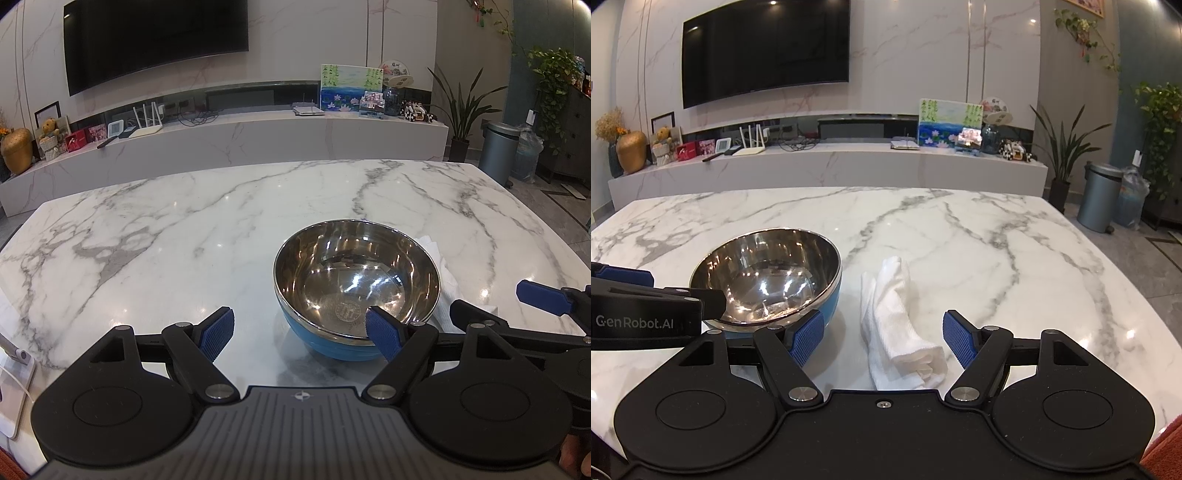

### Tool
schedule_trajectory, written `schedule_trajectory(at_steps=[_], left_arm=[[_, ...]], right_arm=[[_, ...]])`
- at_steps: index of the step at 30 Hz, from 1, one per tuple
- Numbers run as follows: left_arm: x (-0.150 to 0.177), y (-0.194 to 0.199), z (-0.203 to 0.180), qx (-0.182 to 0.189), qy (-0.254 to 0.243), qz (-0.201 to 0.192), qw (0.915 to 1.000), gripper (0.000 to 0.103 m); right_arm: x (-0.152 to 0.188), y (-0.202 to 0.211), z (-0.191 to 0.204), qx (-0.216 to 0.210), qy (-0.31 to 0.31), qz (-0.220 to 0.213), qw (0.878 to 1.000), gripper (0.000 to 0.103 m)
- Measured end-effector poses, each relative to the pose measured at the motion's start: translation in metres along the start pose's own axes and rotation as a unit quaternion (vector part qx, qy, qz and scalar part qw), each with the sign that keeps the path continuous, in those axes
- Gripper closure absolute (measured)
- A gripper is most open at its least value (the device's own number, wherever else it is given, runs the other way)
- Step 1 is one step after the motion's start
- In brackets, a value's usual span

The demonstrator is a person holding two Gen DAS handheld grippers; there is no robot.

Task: Clean bowl
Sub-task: 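Grasp the white paper towel with the right gripper and lift it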

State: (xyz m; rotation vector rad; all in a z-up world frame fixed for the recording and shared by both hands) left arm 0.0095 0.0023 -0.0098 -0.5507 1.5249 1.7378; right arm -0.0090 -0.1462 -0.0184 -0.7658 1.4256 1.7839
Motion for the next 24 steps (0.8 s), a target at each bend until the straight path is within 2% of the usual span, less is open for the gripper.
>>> schedule_trajectory(at_steps=[4,9,17,24], left_arm=[[-0.001,-0.001,0.001,0.014,0.001,0.004,0.9999,0.025],[-0.009,-0.001,0.010,0.013,0.007,0.005,0.9999,0.025],[-0.020,-0.020,0.031,0.036,0.026,0.026,0.9987,0.025],[-0.024,-0.050,0.034,0.075,0.044,0.072,0.9936,0.030]], right_arm=[[-0.001,0.002,-0.001,0.001,-0.003,-0.004,1.000,0.034],[-0.006,0.002,-0.004,0.000,-0.014,-0.011,1.000,0.034],[-0.008,-0.017,-0.008,0.011,0.002,0.017,1.000,0.035],[-0.006,-0.039,-0.009,0.015,0.022,0.050,0.998,0.050]])
Point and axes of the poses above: each gripper's, at about its wrist camera, not at the fingertips, and y roughly against the way its jaws point, z to its left, x to its underside, the point moved 1 cm from there along -y, roughly the way its jaws point, and after that the axes turned 14 degrees about -y, right-handed, at the moved point
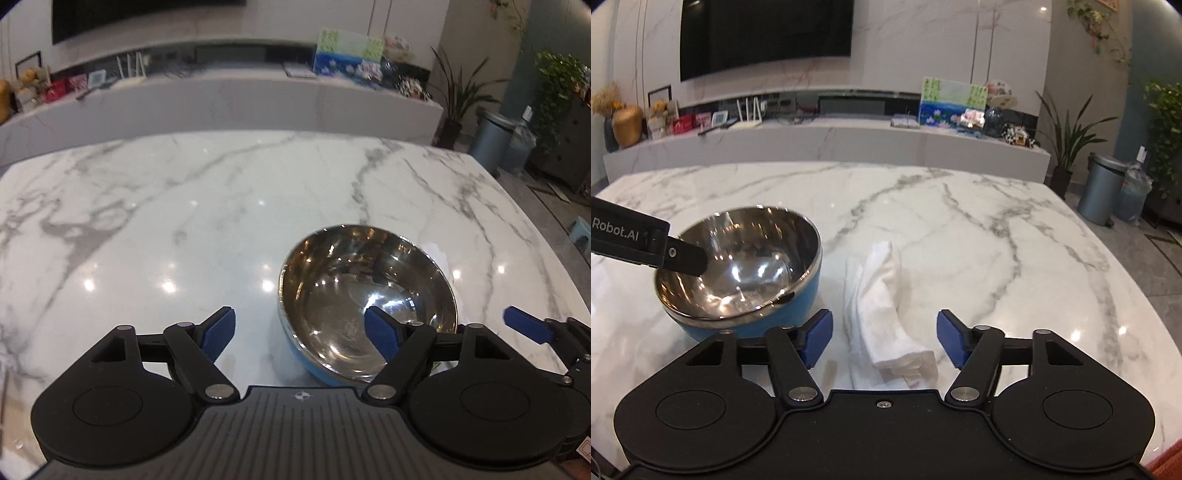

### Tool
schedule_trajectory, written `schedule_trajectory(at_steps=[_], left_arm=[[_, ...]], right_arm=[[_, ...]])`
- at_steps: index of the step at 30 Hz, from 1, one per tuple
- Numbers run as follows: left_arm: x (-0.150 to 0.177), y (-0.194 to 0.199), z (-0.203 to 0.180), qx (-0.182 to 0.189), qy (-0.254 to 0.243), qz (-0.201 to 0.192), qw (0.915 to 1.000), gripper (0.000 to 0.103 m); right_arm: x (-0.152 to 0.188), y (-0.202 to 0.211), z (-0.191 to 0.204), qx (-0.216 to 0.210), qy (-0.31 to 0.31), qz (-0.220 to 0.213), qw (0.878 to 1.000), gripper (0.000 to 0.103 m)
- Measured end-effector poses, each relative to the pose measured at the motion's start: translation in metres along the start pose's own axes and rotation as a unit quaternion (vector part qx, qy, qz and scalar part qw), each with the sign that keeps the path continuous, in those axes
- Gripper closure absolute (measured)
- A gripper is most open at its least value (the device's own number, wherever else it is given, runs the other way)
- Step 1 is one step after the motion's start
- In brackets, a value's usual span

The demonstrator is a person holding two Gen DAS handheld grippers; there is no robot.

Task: Clean bowl
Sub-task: 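Grasp the white paper towel with the right gripper and lift it, then grip the bowl rim with the left gripper while the right gripper lowers the towel inside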

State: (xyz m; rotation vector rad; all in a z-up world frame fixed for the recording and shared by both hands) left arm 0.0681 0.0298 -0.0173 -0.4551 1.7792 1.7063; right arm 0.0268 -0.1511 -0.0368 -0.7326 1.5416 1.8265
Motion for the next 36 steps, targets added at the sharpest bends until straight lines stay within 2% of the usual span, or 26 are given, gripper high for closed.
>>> schedule_trajectory(at_steps=[3,8,10,12,14,17,21,26,28,30,34,36], left_arm=[[-0.002,-0.012,0.003,0.009,0.010,0.019,0.9997,0.037],[-0.003,-0.025,0.007,0.021,0.012,0.043,0.9988,0.050],[-0.003,-0.029,0.008,0.025,0.010,0.049,0.9984,0.057],[-0.003,-0.032,0.008,0.026,0.006,0.054,0.9982,0.075],[-0.003,-0.035,0.008,0.027,0.003,0.058,0.9979,0.080],[-0.005,-0.036,0.008,0.027,0.006,0.057,0.9980,0.081],[-0.010,-0.040,0.008,0.025,0.010,0.057,0.9980,0.081],[-0.017,-0.045,0.006,0.028,0.009,0.056,0.9980,0.083],[-0.018,-0.046,0.005,0.029,0.008,0.055,0.9981,0.083],[-0.018,-0.043,0.007,0.032,0.013,0.050,0.9981,0.083],[-0.018,-0.033,0.015,0.033,0.025,0.037,0.9984,0.078],[-0.017,-0.030,0.018,0.032,0.028,0.036,0.9985,0.073]], right_arm=[[-0.001,-0.010,0.001,-0.007,0.005,0.016,1.000,0.060],[-0.001,-0.024,0.002,-0.013,0.019,0.035,0.999,0.067],[-0.001,-0.031,0.002,-0.013,0.024,0.043,0.999,0.074],[-0.001,-0.037,0.002,-0.011,0.027,0.048,0.998,0.078],[-0.002,-0.039,0.001,-0.011,0.029,0.051,0.998,0.082],[-0.006,-0.041,-0.001,-0.011,0.022,0.054,0.998,0.087],[-0.021,-0.030,-0.005,-0.019,0.004,0.034,0.999,0.087],[-0.052,-0.004,0.007,-0.087,0.004,0.011,0.996,0.087],[-0.059,-0.001,0.021,-0.127,0.020,0.026,0.991,0.087],[-0.059,-0.006,0.032,-0.143,0.030,0.042,0.988,0.087],[-0.053,-0.025,0.048,-0.145,0.062,0.071,0.985,0.087],[-0.053,-0.032,0.051,-0.145,0.069,0.083,0.984,0.087]])
Point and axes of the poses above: each gripper's, at about its wrist camera, not at the fingertips, and y roughly against the way its jaws point, z to its left, x to its underside, the point moved 1 cm from there along -y, roughly the way its jaws point, and after that the axes turned 14 degrees about -y, right-handed, at the moved point
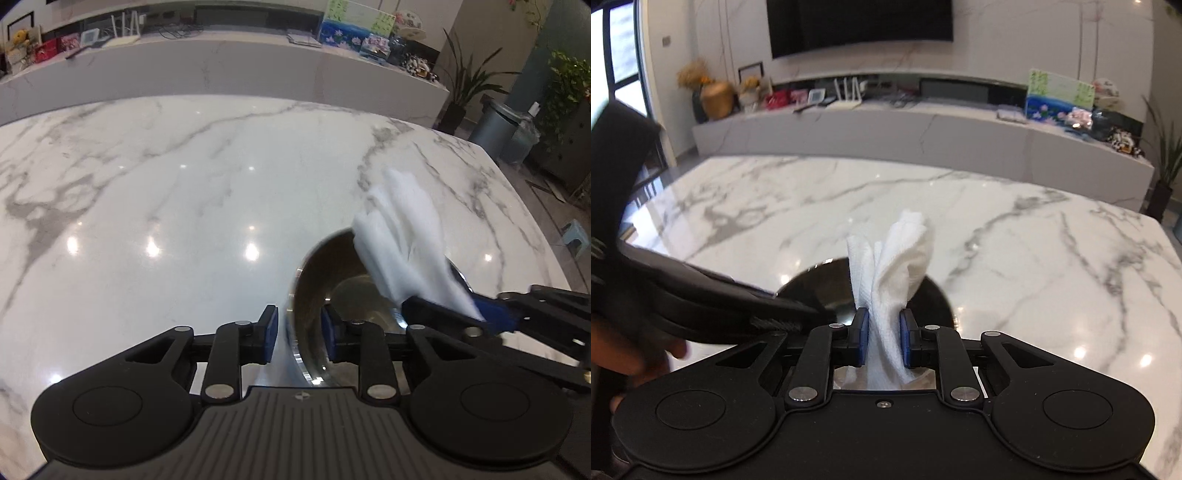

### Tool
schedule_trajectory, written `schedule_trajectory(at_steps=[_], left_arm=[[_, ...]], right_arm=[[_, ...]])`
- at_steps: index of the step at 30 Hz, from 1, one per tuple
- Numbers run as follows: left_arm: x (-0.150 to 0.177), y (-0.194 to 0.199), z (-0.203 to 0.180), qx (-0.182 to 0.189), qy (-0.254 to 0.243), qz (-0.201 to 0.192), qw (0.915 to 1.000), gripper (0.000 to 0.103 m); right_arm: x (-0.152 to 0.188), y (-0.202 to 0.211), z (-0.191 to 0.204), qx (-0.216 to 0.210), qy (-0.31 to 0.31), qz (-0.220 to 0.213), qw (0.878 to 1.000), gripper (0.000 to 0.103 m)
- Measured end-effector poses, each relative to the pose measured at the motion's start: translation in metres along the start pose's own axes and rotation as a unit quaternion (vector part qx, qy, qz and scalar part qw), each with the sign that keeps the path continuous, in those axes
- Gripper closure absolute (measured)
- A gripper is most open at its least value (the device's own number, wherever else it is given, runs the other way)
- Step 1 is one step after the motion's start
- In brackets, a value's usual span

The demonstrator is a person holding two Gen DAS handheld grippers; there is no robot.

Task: Clean bowl
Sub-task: 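Grip the bowl rim with the left gripper while the right gripper lowers the towel inside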

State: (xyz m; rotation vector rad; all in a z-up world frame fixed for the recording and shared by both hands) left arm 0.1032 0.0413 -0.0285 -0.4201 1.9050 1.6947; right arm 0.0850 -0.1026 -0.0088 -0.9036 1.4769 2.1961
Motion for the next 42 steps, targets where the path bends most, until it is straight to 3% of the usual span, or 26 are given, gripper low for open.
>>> schedule_trajectory(at_steps=[7,11,17,22,27,32,34,39,42], left_arm=[[0.004,0.008,0.009,0.017,0.009,-0.001,0.9998,0.072],[0.004,0.007,0.007,0.027,0.005,0.005,0.9996,0.078],[0.002,-0.001,-0.002,0.041,0.002,0.020,0.9990,0.079],[-0.002,-0.006,-0.014,0.043,-0.007,0.031,0.9986,0.076],[-0.007,-0.009,-0.025,0.028,-0.025,0.037,0.9986,0.085],[-0.010,-0.008,-0.038,0.009,-0.051,0.039,0.9979,0.087],[-0.011,-0.007,-0.041,0.002,-0.059,0.038,0.9975,0.087],[-0.012,-0.006,-0.047,-0.014,-0.073,0.038,0.9965,0.088],[-0.011,-0.005,-0.049,-0.020,-0.078,0.037,0.9960,0.088]], right_arm=[[0.000,-0.025,0.001,-0.010,0.024,0.067,0.997,0.088],[0.002,-0.031,0.011,0.007,0.070,0.077,0.995,0.088],[0.007,-0.034,0.008,0.014,0.099,0.064,0.993,0.088],[0.013,-0.026,-0.013,-0.013,0.049,0.032,0.998,0.088],[0.015,-0.019,-0.027,-0.025,0.020,0.022,0.999,0.088],[0.011,-0.009,-0.036,-0.034,0.018,0.035,0.999,0.086],[0.009,0.003,-0.036,-0.042,0.037,0.036,0.998,0.082],[0.011,0.019,-0.026,-0.056,0.093,0.050,0.993,0.082],[0.012,0.020,-0.025,-0.073,0.086,0.070,0.991,0.081]])
Point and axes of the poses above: each gripper's, at about its wrist camera, not at the fingertips, and y roughly against the way its jaws point, z to its left, x to its underside, the point moved 1 cm from there along -y, roughly the way its jaws point, and after that the axes turned 14 degrees about -y, right-handed, at the moved point
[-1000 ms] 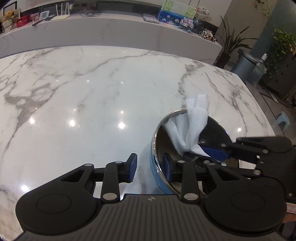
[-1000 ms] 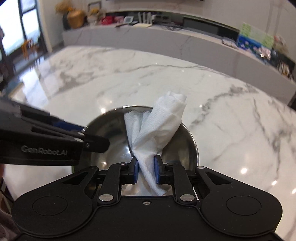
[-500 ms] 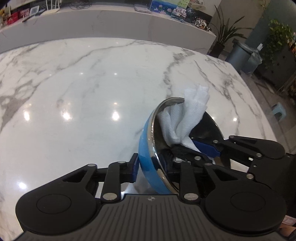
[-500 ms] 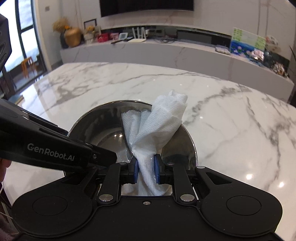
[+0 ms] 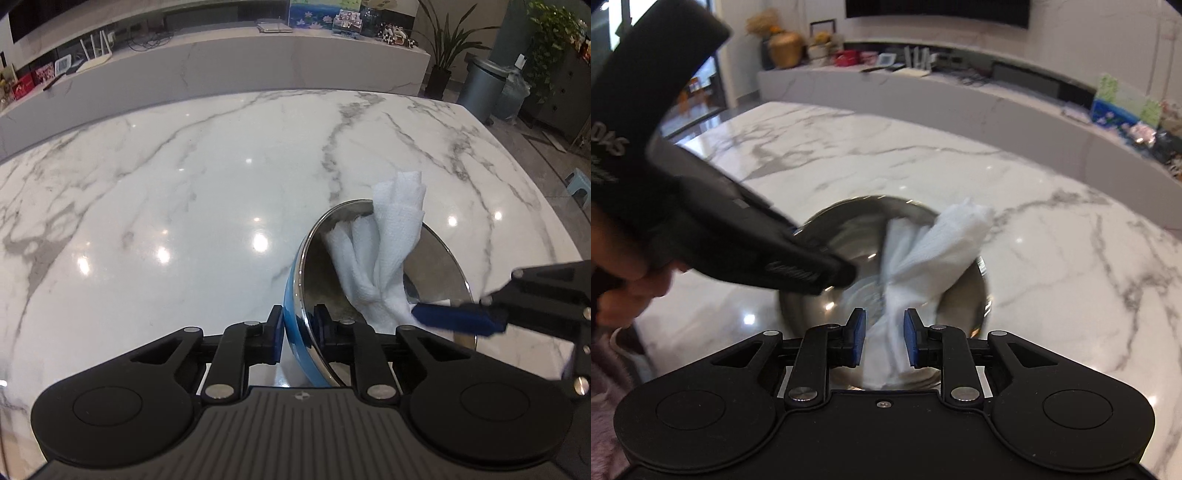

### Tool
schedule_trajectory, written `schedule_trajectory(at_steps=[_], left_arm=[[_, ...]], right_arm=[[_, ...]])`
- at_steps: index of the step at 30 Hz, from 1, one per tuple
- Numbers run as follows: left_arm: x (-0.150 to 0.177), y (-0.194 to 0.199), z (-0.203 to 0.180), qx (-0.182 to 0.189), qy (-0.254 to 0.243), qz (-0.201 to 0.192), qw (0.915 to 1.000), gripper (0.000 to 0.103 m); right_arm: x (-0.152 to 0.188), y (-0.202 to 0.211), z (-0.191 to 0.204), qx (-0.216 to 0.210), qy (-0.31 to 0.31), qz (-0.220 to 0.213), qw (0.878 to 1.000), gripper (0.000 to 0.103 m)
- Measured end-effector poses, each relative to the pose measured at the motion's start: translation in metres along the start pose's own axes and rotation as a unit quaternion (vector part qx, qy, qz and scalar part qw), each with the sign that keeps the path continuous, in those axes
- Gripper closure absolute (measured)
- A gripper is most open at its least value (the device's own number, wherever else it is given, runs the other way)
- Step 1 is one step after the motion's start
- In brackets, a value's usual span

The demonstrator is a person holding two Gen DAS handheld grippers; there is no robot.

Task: Clean bowl
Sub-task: 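Grip the bowl rim with the left gripper while the right gripper lowers the towel inside, then wipe the bowl interior with the towel in the right gripper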

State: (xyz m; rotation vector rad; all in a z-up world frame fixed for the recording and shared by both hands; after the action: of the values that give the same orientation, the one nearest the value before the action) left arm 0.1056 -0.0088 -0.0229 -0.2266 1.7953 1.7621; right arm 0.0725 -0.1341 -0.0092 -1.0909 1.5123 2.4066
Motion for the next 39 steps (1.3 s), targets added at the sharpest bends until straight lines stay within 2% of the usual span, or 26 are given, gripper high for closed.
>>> schedule_trajectory(at_steps=[5,14,19,21,23,25,27,32,34,36,39], left_arm=[[0.000,0.002,-0.001,0.001,-0.003,-0.004,1.0000,0.089],[0.000,0.003,-0.004,-0.002,-0.015,-0.006,0.9999,0.089],[0.001,0.003,-0.005,0.000,-0.016,-0.008,0.9998,0.089],[0.001,0.003,-0.005,0.001,-0.016,-0.009,0.9998,0.089],[0.001,0.003,-0.005,0.002,-0.015,-0.009,0.9998,0.089],[0.002,0.003,-0.004,0.003,-0.015,-0.010,0.9998,0.089],[0.001,0.004,-0.004,0.003,-0.014,-0.010,0.9999,0.089],[0.003,0.003,-0.003,0.008,-0.003,-0.004,1.0000,0.086],[0.008,0.001,0.000,0.020,0.016,0.007,0.9997,0.080],[0.013,0.000,0.003,0.030,0.039,0.018,0.9986,0.066],[0.018,0.003,0.006,0.036,0.052,0.018,0.9979,0.065]], right_arm=[[-0.002,-0.011,-0.009,-0.003,-0.028,0.031,0.999,0.082],[-0.008,-0.020,-0.001,0.008,0.027,0.085,0.996,0.082],[-0.008,-0.018,0.002,0.010,0.036,0.097,0.995,0.068],[-0.007,-0.017,0.001,0.010,0.035,0.100,0.994,0.068],[-0.007,-0.018,-0.002,0.013,0.029,0.103,0.994,0.070],[-0.008,-0.020,-0.004,0.018,0.024,0.105,0.994,0.084],[-0.010,-0.021,-0.006,0.027,0.019,0.106,0.994,0.090],[-0.013,-0.026,-0.006,0.028,0.013,0.109,0.994,0.090],[-0.014,-0.027,-0.006,0.030,0.007,0.109,0.994,0.090],[-0.015,-0.028,-0.006,0.031,0.000,0.108,0.994,0.091],[-0.013,-0.029,-0.003,0.033,0.006,0.104,0.994,0.091]])
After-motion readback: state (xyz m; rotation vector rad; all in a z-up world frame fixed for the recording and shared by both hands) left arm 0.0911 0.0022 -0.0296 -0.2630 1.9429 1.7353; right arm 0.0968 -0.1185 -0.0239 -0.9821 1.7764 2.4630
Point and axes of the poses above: each gripper's, at about its wrist camera, not at the fingertips, and y roughly against the way its jaws point, z to its left, x to its underside, the point moved 1 cm from there along -y, roughly the way its jaws point, and after that the axes turned 14 degrees about -y, right-handed, at the moved point
